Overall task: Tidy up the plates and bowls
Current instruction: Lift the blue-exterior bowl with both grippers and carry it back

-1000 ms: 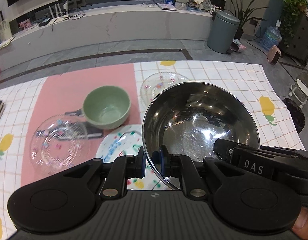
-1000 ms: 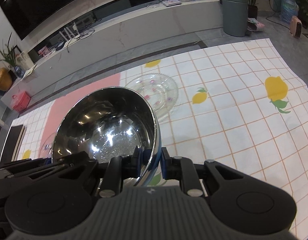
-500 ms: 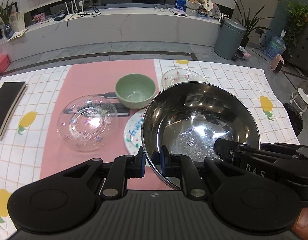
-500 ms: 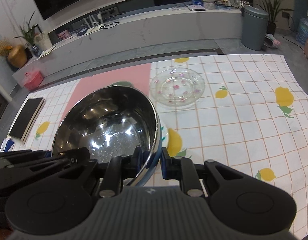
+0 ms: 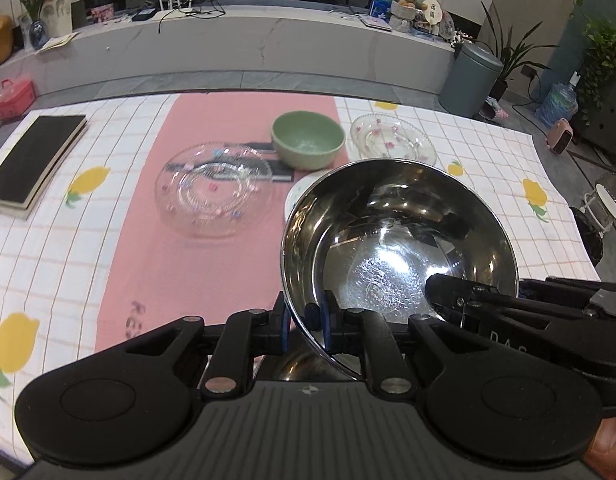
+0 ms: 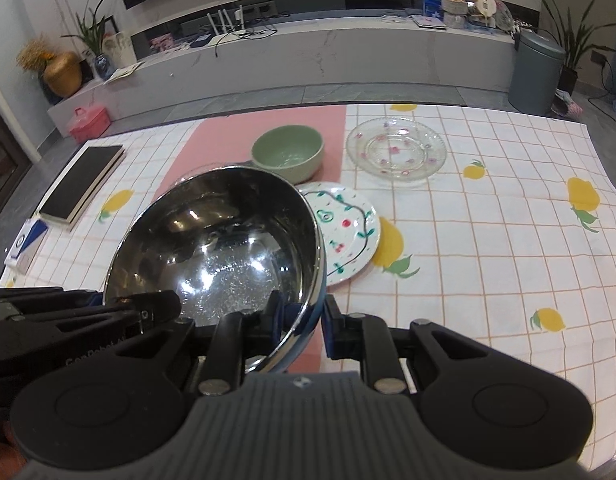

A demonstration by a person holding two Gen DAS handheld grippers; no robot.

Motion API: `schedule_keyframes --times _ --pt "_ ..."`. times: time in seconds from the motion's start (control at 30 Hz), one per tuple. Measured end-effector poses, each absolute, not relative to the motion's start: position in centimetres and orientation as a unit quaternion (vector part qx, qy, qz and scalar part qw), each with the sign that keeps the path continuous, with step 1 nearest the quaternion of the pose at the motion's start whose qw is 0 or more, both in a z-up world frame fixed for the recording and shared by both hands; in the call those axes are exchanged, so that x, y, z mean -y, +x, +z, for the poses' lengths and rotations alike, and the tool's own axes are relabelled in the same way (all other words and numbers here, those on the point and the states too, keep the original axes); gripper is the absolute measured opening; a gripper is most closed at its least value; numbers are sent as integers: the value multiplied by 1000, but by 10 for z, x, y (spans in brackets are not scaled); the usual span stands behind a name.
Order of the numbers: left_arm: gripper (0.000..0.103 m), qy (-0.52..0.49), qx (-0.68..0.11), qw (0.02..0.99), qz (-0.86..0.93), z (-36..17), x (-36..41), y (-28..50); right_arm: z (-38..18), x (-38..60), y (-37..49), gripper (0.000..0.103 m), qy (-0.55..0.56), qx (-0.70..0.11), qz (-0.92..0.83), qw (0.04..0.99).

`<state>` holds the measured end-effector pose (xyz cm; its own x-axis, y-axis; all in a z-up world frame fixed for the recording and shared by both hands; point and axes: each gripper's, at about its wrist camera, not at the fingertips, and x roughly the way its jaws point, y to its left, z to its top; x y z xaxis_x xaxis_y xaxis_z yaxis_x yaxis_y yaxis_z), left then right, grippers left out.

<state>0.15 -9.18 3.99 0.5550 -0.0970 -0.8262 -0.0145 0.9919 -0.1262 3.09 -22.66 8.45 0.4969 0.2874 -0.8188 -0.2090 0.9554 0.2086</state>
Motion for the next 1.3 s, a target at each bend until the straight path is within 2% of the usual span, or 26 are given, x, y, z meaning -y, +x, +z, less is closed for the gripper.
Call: schedule_keyframes --times 0.43,1.3 --pt "18 -54 -478 877 -13 25 80 -35 72 209 -8 20 13 -484 159 860" --pt "19 -15 -497 868 -10 2 85 -53 44 202 -28 23 -1 -512 168 843"
